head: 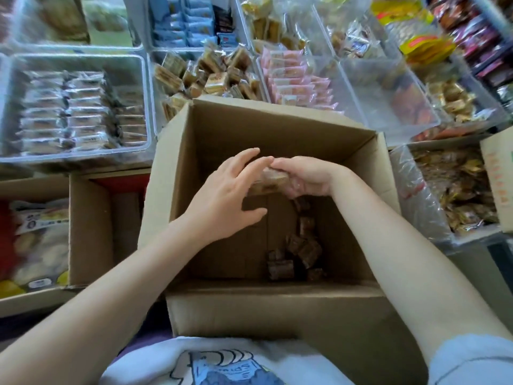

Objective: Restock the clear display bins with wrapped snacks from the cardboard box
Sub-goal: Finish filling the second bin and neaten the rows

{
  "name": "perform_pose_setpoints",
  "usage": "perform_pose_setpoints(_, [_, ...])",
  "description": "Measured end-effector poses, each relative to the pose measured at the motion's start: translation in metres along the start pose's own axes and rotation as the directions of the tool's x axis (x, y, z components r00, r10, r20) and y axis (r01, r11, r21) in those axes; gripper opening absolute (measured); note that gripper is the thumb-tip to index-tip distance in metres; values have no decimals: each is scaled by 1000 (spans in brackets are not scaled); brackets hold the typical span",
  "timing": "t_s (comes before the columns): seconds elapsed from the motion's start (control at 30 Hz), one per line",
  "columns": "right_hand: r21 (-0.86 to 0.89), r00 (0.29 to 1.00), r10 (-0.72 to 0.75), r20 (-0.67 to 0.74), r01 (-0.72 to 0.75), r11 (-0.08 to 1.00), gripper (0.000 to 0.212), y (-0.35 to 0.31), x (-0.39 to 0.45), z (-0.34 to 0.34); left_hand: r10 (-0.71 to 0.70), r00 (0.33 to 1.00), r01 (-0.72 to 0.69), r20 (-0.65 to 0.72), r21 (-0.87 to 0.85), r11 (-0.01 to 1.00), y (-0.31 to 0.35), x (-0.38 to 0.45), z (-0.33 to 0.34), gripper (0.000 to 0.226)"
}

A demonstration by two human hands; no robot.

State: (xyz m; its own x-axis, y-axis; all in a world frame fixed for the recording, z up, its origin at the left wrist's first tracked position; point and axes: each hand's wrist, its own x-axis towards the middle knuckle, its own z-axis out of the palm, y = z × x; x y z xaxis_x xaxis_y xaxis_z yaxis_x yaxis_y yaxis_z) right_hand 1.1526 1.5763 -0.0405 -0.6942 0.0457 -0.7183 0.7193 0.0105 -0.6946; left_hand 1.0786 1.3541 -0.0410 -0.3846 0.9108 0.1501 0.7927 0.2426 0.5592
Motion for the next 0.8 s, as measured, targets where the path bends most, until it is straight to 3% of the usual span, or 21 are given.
perform_pose_setpoints(0.07, [23,994,-71,82,69,997,47,-32,-9,18,51,992,-58,-115,-59,997,-4,-4,-22,69])
perform_pose_setpoints(0.17, [-204,991,-109,77,123,971,59,-81,-6,49,-4,970,-40,-241,-180,983,-30,-11,-68,46])
perform_pose_setpoints(0.23, [-405,978,-195,-69,151,902,59,-115,6,74,-119,970,45,-214,-325,945,-60,-17,-98,38])
perform_pose_setpoints(0.3, [-468,925,-329,-189,210,859,55,-147,22,99,-255,959,160,-124,-504,849,-93,-26,-122,25])
perform_pose_setpoints(0.37, [-500,891,-429,-144,309,809,47,-174,40,126,-389,920,271,-52,-634,724,-125,-37,-139,10])
perform_pose_setpoints(0.47, [-660,920,-391,31,312,683,28,-202,72,168,-517,855,332,-41,-723,606,-172,-50,-154,18])
perform_pose_setpoints(0.53, [-691,926,-371,71,314,651,30,-215,96,194,-546,836,344,-43,-735,584,-204,-56,-159,28])
perform_pose_setpoints(0.67, [-684,916,-402,4,295,667,24,-231,142,222,-595,797,368,-107,-695,618,-259,-62,-159,28])
perform_pose_setpoints(0.73, [-826,864,-490,-114,192,531,24,-232,168,227,-599,792,418,-119,-610,674,-283,-65,-155,30])
perform_pose_setpoints(0.8, [-975,799,-580,-158,-32,222,26,-230,195,236,-571,817,480,-76,-457,749,-306,-71,-145,43])
